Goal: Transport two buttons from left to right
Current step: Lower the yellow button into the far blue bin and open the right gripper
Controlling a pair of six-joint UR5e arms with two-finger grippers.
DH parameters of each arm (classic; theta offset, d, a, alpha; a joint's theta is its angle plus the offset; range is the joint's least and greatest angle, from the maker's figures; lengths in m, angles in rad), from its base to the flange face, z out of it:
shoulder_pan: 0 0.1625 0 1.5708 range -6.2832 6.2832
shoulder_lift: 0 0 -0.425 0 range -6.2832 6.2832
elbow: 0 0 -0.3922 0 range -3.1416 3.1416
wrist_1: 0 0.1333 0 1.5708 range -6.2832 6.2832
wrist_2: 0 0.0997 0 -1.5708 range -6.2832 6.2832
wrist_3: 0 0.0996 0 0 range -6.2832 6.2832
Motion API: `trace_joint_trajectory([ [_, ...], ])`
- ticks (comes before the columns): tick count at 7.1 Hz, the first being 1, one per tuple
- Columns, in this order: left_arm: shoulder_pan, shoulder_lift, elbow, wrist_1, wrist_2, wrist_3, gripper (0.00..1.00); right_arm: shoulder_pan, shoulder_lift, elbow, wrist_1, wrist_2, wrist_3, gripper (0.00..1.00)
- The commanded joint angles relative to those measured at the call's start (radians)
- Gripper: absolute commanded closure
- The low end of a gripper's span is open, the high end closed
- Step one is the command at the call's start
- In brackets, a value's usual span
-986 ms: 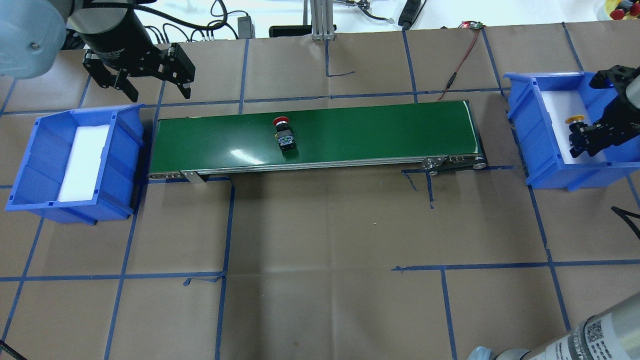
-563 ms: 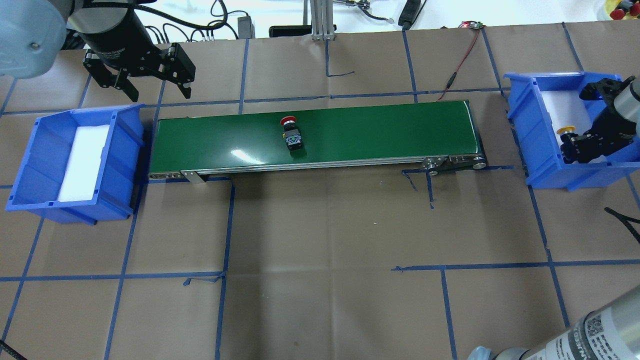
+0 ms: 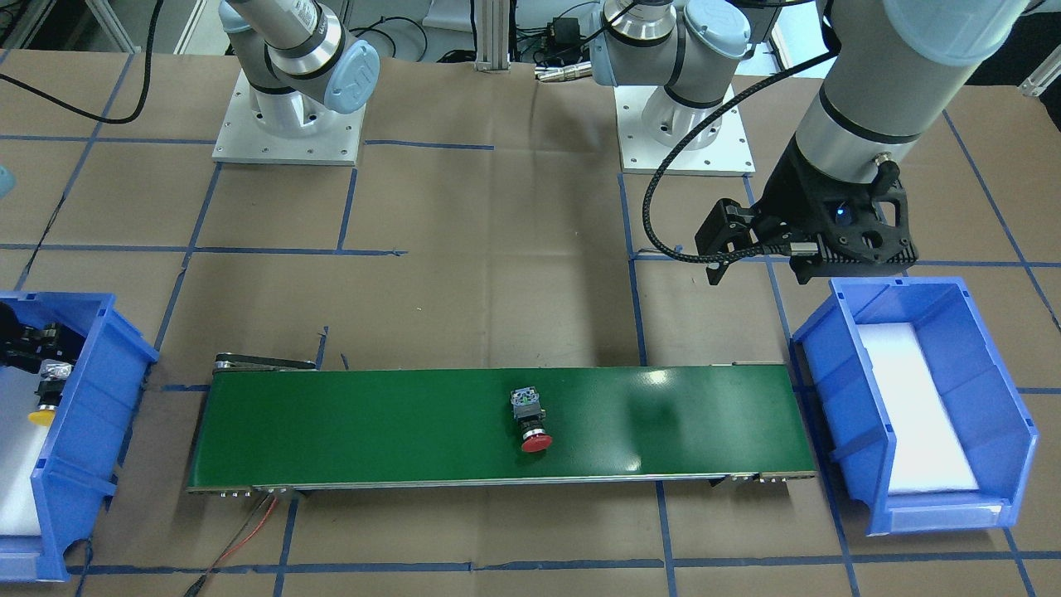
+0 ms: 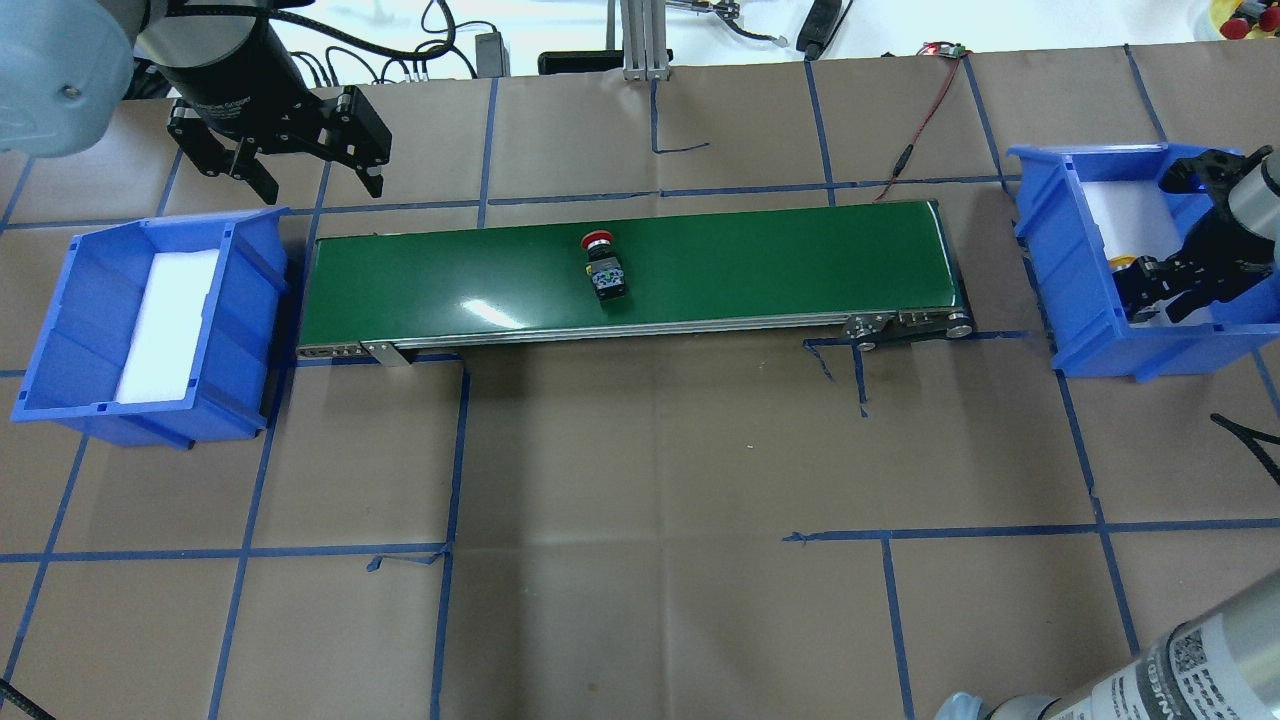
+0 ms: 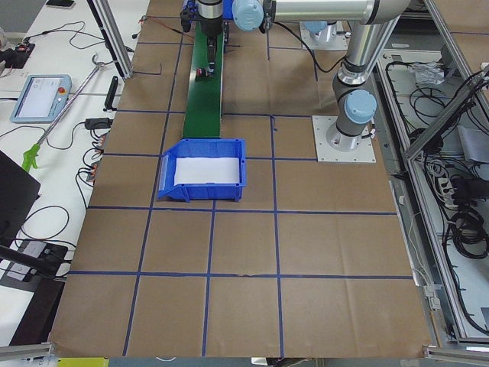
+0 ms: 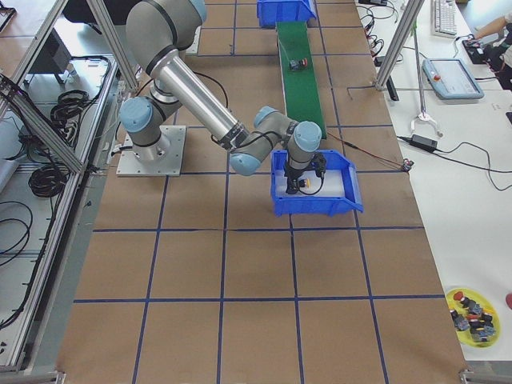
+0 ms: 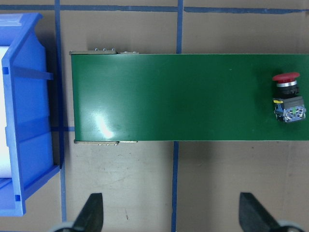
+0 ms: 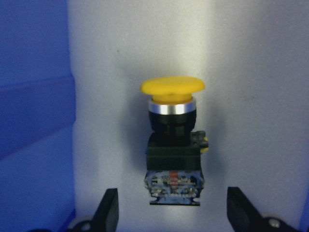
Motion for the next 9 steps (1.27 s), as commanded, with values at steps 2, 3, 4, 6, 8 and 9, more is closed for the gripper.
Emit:
trace_joint_trajectory([
  [2,0.0,0.0,0.001,0.0,-0.002,-0.002,0.0,0.008,-0.022,-0.074,0.018,-0.004,0.004,0.16],
  [3,0.0,0.0,0.001,0.0,-0.002,-0.002,0.0,0.015,-0.066,-0.099,0.02,-0.004,0.019,0.09],
  [4,0.0,0.0,0.001,0.001,-0.002,-0.002,0.0,0.031,-0.105,-0.119,0.024,-0.004,0.043,0.01],
  [6,0.0,0.0,0.003,0.002,-0.003,-0.002,0.0,0.098,-0.154,-0.227,0.197,-0.015,0.089,0.0],
  [8,0.0,0.0,0.003,0.002,-0.003,-0.003,0.0,0.211,-0.182,-0.325,0.367,-0.015,0.261,0.0],
  [9,0.0,0.0,0.003,0.002,-0.003,-0.003,0.0,0.275,-0.192,-0.333,0.366,-0.019,0.309,0.0],
])
